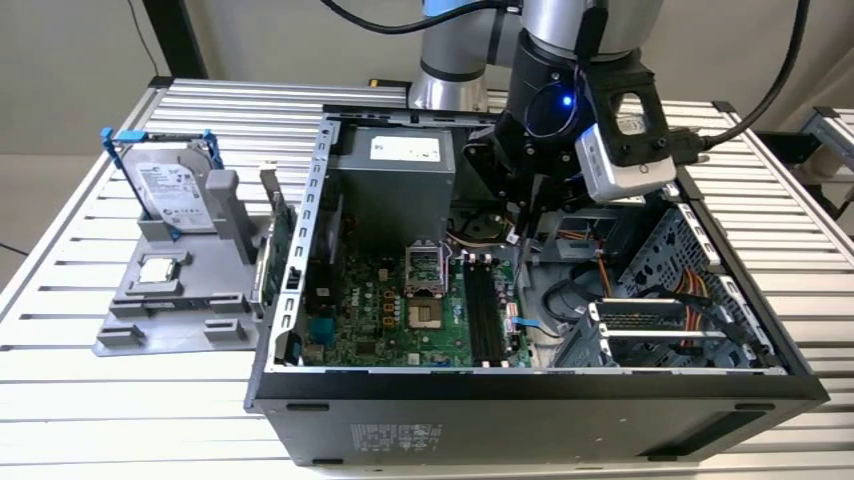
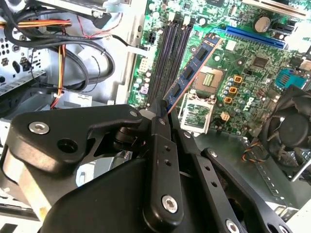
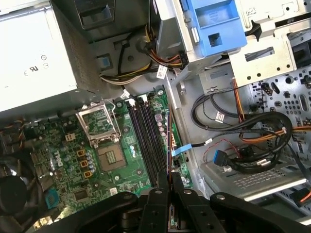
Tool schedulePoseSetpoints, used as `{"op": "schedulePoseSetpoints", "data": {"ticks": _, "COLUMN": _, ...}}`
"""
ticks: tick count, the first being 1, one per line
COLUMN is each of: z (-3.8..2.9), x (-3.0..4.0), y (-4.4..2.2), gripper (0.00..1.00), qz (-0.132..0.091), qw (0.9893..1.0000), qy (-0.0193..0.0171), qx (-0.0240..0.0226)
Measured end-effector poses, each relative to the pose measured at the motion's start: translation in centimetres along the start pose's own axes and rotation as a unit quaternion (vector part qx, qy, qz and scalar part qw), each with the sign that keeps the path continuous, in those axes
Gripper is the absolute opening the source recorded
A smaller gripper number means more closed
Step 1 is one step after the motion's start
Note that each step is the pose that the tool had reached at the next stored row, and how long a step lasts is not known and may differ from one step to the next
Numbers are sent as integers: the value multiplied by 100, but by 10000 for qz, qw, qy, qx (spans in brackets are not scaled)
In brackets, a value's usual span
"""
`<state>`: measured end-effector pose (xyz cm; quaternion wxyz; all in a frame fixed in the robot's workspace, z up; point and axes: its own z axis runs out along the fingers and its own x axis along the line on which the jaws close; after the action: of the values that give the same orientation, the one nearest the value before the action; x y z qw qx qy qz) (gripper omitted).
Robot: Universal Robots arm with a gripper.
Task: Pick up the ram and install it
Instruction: 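Insert the ram into the slot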
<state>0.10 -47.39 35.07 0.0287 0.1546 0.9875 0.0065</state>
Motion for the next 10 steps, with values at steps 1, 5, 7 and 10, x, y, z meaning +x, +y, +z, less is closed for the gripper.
{"op": "schedulePoseSetpoints", "data": {"ticks": 1, "z": 9, "x": 1, "y": 0, "gripper": 0, "qz": -66, "qw": 10000, "qy": 1, "qx": -4}}
{"op": "schedulePoseSetpoints", "data": {"ticks": 5, "z": 30, "x": 2, "y": -1, "gripper": 0, "qz": -431, "qw": 9991, "qy": 12, "qx": -31}}
{"op": "schedulePoseSetpoints", "data": {"ticks": 7, "z": 39, "x": 3, "y": -1, "gripper": 0, "qz": -600, "qw": 9982, "qy": 18, "qx": -48}}
{"op": "schedulePoseSetpoints", "data": {"ticks": 10, "z": 52, "x": 3, "y": -1, "gripper": 0, "qz": -863, "qw": 9962, "qy": 27, "qx": -75}}
